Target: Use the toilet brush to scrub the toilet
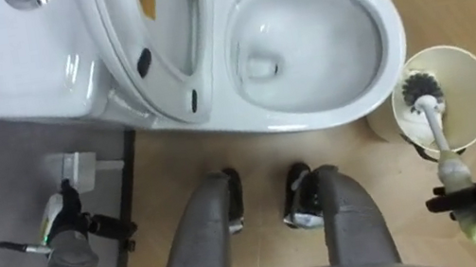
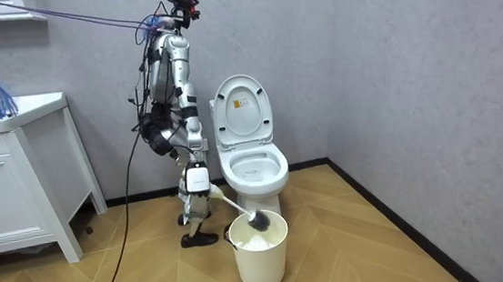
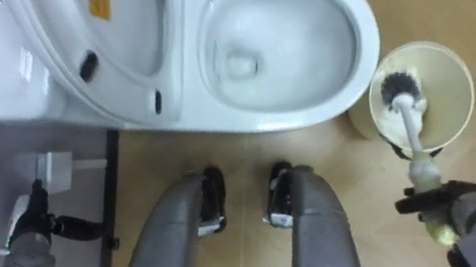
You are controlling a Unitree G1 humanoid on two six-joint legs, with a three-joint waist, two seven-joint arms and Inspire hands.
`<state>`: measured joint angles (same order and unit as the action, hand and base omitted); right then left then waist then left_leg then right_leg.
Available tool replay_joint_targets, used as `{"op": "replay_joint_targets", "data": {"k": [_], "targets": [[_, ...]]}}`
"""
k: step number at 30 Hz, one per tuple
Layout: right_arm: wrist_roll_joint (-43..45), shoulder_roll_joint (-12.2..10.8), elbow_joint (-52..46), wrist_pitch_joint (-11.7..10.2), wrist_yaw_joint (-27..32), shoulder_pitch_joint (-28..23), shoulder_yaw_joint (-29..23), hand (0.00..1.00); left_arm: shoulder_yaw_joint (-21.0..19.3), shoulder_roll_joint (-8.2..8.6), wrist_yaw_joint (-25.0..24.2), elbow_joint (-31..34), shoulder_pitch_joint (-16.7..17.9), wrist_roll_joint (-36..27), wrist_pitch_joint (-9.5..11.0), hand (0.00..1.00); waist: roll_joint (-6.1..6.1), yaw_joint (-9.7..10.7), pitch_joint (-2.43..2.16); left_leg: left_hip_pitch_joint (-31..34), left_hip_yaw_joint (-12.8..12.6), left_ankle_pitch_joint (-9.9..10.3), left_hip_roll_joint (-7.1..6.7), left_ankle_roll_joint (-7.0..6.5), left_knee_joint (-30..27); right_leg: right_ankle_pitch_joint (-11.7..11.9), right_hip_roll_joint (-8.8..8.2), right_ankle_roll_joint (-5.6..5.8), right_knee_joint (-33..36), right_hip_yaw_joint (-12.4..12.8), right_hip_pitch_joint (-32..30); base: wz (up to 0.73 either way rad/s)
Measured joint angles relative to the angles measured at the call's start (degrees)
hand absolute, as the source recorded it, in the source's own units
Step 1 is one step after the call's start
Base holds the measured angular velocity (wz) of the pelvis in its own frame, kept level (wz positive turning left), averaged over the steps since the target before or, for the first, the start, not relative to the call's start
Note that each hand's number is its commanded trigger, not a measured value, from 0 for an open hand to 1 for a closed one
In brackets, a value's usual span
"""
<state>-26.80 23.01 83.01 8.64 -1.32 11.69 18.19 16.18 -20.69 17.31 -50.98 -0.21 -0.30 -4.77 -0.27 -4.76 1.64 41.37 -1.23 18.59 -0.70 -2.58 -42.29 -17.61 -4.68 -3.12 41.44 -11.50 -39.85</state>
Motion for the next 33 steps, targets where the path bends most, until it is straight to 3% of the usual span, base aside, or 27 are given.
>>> {"op": "replay_joint_targets", "data": {"k": [5,7,9,15,21,25,28,33], "targets": [[-2.5,-2.5,-0.1,-0.7,1.0,-2.6,-2.1,1.0,-1.0,1.18,0.0,0.3,2.5,0.0,0.2,0.0,0.0,0.4,-0.27,-7.8,0.2,-1.2,0.0,-0.21,6.1,1.2,0.33,0.79,-6.1,-0.2,7.8,0.04],[-2.8,-3.6,-0.2,-1.1,1.3,-3.2,-3.6,1.0,-3.3,2.3,-0.1,0.2,3.6,0.0,0.5,0.0,-0.35,0.3,-0.41,-10.9,0.2,-1.5,-0.01,-0.26,8.5,1.5,0.5,1.07,-8.5,-0.1,10.8,-0.02],[-3.4,-4.6,-0.2,-1.4,1.3,-3.8,-4.4,1.0,-4.9,2.39,-0.1,0.3,5.1,0.0,1.2,0.0,-0.87,0.6,-0.72,-13.3,0.2,-1.6,0.03,-0.24,10.2,1.7,0.77,1.2,-10.3,-0.2,13.2,-0.02],[-7.4,-5.2,-0.6,-2.5,1.5,-7.2,-5.5,1.0,-7.6,2.64,0.0,0.2,8.4,2.4,1.2,0.0,-1.47,1.4,-0.93,-20.9,1.3,-1.6,-0.08,-0.23,14.8,2.1,1.37,1.85,-15.7,-1.4,21.8,0.1],[-8.8,-6.4,-0.6,-2.9,2.0,-11.9,-9.6,1.0,-13.1,5.33,0.1,0.4,11.8,8.5,2.1,0.0,-1.15,1.5,-1.36,-28.3,2.0,-1.6,-0.08,-0.21,19.0,2.8,2.06,2.34,-20.8,-2.2,29.9,0.06],[-8.8,-7.6,-0.6,-3.0,2.4,-14.1,-13.2,1.0,-17.5,6.97,2.0,5.3,16.7,11.4,2.8,0.0,-1.69,1.8,-1.56,-32.4,2.0,-1.7,-0.17,-0.1,20.8,2.8,2.21,2.44,-23.1,-2.8,34.2,0.05],[-8.9,-8.3,-0.7,-3.0,2.3,-14.7,-14.9,1.0,-19.5,8.03,2.5,7.9,19.1,14.8,2.8,0.0,-2.06,1.8,-1.43,-35.2,2.3,-1.7,-0.2,-0.07,21.8,2.9,2.34,2.62,-24.7,-2.9,37.4,0.02],[-8.9,-8.3,-2.7,-3.0,2.4,-15.7,-16.2,1.0,-20.4,8.7,4.0,11.7,21.3,19.0,2.9,0.0,-2.29,1.6,-1.48,-37.2,3.1,-1.7,-0.31,-0.04,23.1,3.3,2.65,2.83,-26.7,-3.7,40.5,0.09]]}}
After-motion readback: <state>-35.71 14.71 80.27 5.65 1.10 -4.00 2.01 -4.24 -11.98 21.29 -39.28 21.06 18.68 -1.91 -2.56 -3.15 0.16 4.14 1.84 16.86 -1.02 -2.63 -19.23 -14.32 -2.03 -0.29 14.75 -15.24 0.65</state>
